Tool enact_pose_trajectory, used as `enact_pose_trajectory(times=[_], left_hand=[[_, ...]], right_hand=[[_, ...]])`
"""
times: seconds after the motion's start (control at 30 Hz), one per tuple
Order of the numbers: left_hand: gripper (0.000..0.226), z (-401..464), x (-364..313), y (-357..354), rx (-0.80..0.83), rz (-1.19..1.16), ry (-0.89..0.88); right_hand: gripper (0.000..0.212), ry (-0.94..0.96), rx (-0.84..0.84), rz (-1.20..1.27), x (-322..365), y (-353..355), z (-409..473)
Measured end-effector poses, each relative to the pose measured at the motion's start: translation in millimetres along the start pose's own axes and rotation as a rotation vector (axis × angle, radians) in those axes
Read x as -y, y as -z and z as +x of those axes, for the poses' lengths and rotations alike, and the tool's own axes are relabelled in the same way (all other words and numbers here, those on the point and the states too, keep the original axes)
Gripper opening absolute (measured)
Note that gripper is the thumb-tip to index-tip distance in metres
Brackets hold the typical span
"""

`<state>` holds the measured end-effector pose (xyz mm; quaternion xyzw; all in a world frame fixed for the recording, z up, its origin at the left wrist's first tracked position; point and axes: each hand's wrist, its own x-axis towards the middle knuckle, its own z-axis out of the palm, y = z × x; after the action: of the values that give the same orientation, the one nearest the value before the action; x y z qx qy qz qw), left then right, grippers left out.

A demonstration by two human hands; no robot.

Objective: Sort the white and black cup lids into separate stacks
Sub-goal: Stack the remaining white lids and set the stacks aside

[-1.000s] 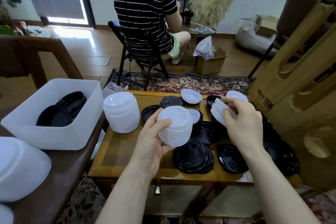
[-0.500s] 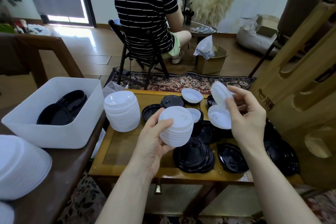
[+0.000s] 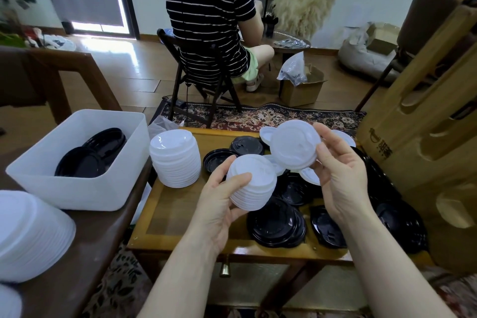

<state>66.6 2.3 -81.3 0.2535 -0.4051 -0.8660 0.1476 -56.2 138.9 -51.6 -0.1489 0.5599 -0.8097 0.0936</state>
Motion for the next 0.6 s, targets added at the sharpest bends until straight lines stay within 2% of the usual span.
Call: enact_pose_trajectory(times=[0.2, 0.4, 0.5, 0.6], left_hand=[[0.056, 1.8, 1.1, -0.1, -0.007, -0.021, -0.005], [0.071, 1.5, 2.1, -0.5, 0.009, -0.006, -0.009], [0.072, 0.9, 2.2, -1.7, -0.015, -0.038, -0.028], [0.075, 1.3, 0.9, -0.6, -0.045, -0.065, -0.057]], right_hand=[[0.034, -0.110, 0.034, 0.147, -1.1, -0.6, 0.4], [0.040, -0.255, 0.155, 0.180, -5.3, -4.7, -2.3], [0.047, -0.287, 0.234, 0.133, -7.4, -5.5, -5.2], [0.059, -0.257, 0.333, -0.050, -7.4, -4.4, -8.5]])
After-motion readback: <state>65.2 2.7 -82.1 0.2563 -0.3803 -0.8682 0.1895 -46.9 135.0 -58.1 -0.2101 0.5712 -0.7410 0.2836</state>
